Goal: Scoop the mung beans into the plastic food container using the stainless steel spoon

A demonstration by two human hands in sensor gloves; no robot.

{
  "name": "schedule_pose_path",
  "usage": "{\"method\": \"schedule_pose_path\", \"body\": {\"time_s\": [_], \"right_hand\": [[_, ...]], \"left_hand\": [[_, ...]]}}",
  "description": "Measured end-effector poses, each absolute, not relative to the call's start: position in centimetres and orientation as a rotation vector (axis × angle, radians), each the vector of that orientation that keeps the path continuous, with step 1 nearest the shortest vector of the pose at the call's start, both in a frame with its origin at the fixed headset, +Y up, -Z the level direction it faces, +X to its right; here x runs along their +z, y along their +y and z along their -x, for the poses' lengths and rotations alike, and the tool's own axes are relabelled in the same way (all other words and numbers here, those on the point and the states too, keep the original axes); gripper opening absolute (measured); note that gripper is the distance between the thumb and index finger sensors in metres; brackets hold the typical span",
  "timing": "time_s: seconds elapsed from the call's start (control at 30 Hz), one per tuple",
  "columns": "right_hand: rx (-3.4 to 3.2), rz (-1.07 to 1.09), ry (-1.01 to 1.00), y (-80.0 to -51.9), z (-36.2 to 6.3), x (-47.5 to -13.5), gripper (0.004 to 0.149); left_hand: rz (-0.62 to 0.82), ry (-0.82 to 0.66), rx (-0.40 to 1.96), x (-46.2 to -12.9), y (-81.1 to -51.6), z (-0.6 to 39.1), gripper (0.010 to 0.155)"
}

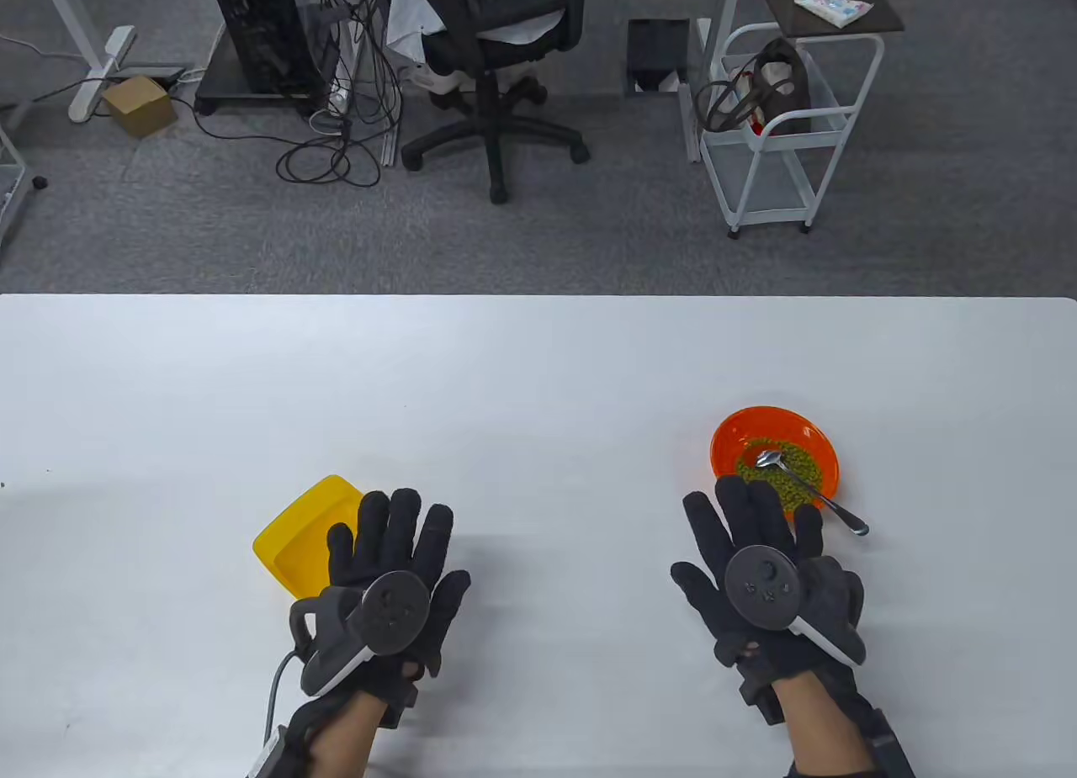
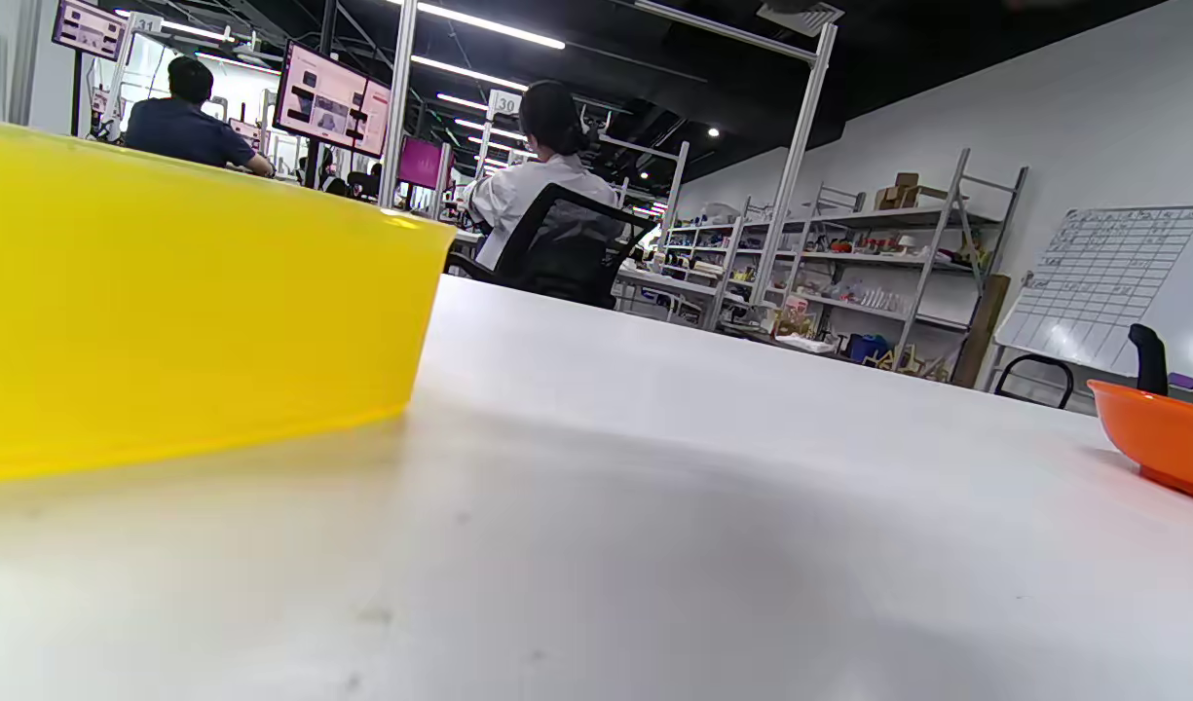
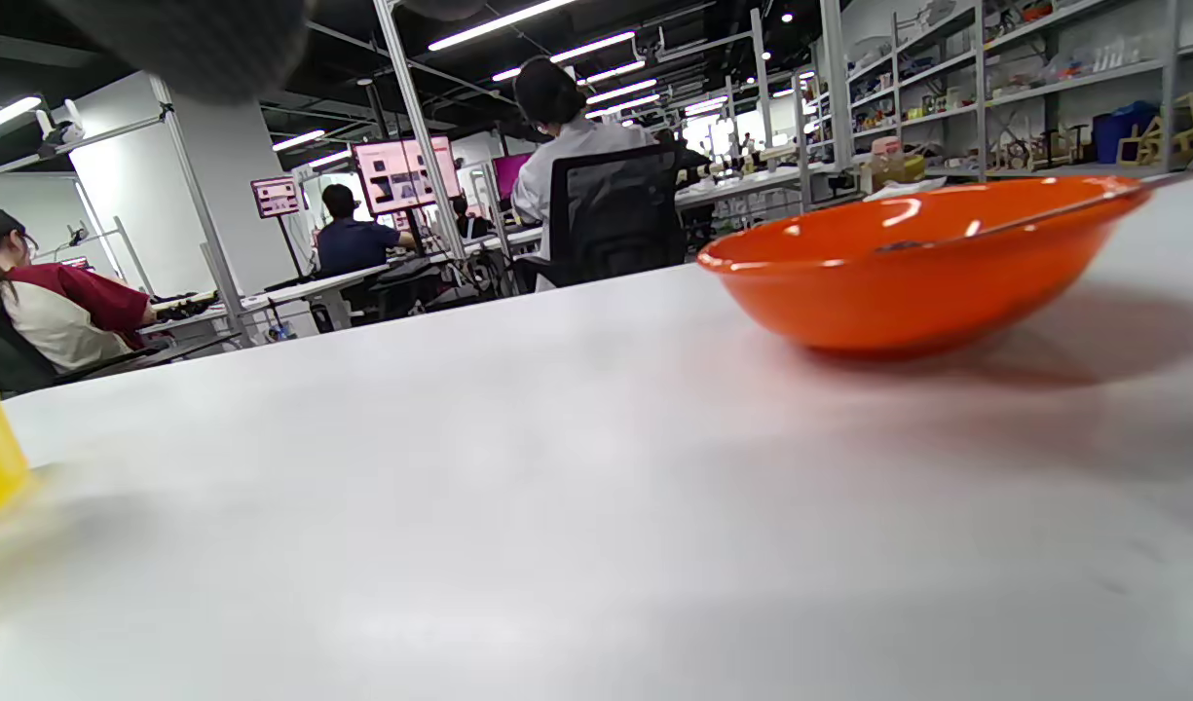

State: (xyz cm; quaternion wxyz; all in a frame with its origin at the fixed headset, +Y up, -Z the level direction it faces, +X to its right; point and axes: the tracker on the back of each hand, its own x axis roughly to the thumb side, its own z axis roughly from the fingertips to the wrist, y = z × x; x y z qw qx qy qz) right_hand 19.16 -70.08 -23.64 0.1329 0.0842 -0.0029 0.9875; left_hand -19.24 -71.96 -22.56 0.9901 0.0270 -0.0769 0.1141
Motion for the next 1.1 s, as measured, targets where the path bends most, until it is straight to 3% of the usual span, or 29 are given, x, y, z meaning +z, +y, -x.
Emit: {"method": "schedule_pose_path", "body": {"time_s": [0.67, 1.1], "right_hand": [[2.866, -0.248, 0.008, -70.1, -19.2, -23.7, 0.073], [2.868, -0.244, 0.017, -70.1, -19.2, -23.6, 0.073]], "left_hand": [[-0.04, -0.085, 0.218, -23.0, -72.2, 20.4, 0.072], [0.062, 0.161, 0.183, -24.4, -74.2, 24.5, 0.077]]}}
